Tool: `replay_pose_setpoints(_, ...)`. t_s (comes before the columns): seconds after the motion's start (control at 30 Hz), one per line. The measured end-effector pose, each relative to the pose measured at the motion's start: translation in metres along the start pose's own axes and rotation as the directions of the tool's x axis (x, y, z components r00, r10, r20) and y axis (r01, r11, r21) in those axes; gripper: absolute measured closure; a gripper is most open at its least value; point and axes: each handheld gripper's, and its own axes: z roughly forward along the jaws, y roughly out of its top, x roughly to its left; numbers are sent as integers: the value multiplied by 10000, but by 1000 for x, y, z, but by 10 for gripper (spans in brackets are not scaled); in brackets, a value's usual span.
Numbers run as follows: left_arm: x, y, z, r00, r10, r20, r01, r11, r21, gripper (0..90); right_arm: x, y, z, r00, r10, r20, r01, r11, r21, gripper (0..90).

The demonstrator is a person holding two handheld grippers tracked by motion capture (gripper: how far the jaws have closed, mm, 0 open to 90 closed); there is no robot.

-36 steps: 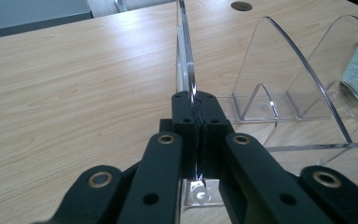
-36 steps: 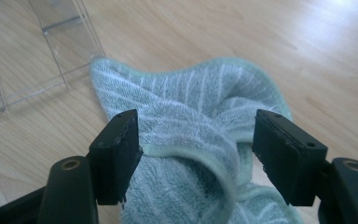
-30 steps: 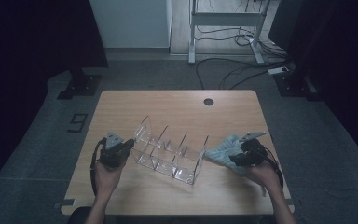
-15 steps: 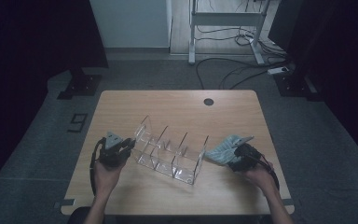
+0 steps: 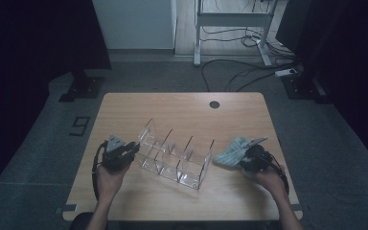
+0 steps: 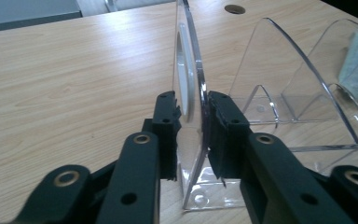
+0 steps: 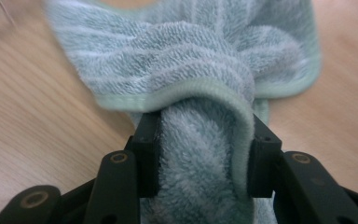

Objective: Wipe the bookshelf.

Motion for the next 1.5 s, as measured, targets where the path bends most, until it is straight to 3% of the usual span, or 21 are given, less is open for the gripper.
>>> replay_pose_setpoints(0.03,0,0,0,10000,0,0,0,10000,0,724,0,0,0,10000,0,0,0,10000,0,562)
replay_pose_setpoints(0.2,0,0,0,10000,-16,30,16,10000,23,744,-2,5,-27,9997,193,133,-177,9937,-1109,560)
replay_pose_setpoints(0.43,-5,1,2,9995,324,-40,-323,9995,41,846,-4,8,-51,9995,286,155,-243,9738,-2262,556)
replay_pose_setpoints(0.6,-4,1,2,9994,340,41,-340,9994,12,852,5,15,-62,9994,-286,-206,215,9571,-2889,551)
replay_pose_setpoints(0.77,-4,1,2,9992,386,45,-386,9993,-19,855,17,23,-62,9956,-809,-471,618,9460,-3183,550)
replay_pose_setpoints(0.9,-4,1,3,9990,439,0,-439,9990,-1,855,35,35,-58,9877,-1392,-714,1060,9309,-3494,550)
replay_pose_setpoints(1.13,-4,1,3,9990,443,-4,-443,9990,17,857,59,53,-49,9802,-1910,-520,1561,9073,-3903,549)
replay_pose_setpoints(1.2,-4,2,3,9990,446,-48,-446,9990,46,854,61,55,-47,9812,-1897,-358,1606,9050,-3938,549)
replay_pose_setpoints(1.4,-6,2,3,9987,481,-150,-480,9988,48,855,58,53,-45,9831,-1659,-772,1212,9065,-4044,550)
replay_pose_setpoints(1.5,-7,2,4,9979,593,-271,-591,9982,88,854,59,52,-45,9808,-1763,-829,1284,9049,-4057,550)
